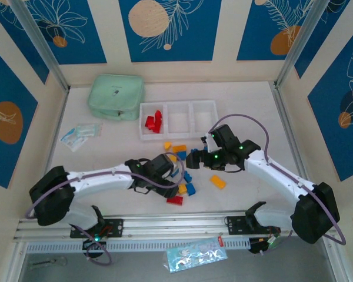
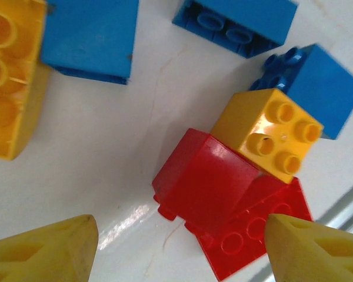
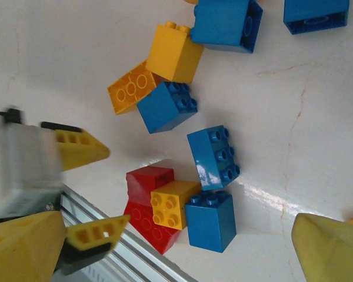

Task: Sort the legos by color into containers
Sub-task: Pick up the lego from the middle-left of the table.

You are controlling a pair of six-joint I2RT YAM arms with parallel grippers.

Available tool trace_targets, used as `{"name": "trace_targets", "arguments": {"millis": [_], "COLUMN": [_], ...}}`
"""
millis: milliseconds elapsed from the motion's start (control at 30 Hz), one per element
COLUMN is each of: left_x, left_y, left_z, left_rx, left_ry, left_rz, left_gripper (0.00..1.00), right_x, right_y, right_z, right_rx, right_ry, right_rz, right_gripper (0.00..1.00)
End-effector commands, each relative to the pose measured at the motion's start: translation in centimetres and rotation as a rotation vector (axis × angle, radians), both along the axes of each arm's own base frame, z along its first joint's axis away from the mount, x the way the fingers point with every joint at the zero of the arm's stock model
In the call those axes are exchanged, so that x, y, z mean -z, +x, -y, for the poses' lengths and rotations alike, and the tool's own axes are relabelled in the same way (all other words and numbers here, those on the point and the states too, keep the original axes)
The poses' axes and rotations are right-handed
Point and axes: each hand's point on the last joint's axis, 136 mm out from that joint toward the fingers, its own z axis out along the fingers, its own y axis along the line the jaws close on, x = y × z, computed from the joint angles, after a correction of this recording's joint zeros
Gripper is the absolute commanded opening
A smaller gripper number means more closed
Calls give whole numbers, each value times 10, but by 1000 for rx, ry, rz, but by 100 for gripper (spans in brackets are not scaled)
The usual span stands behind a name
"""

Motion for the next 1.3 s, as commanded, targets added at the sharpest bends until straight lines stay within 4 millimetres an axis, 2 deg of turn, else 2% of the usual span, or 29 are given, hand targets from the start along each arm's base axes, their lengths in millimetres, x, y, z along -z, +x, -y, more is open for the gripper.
{"name": "trace_targets", "arguments": {"millis": [0,300,633,967,1267], "left_x": [-1,17,27,17,-12], "left_y": [10,19,18,24,42], "left_z": [14,21,14,7,-6], "left_rx": [72,117,116,92,0], "left_ry": [14,71,95,87,27], "left_rz": [75,107,110,157,229], "left_gripper": [75,75,51,30,22], "right_x": [-6,-7,-7,-9,-27], "right_y": [-2,0,-5,-11,-18], "right_z": [3,4,4,-3,-19], "right_rx": [14,23,8,-23,-106], "right_ry": [17,29,38,68,119], "right_rz": [5,8,-4,-13,41], "right_gripper": [99,99,99,99,99]}}
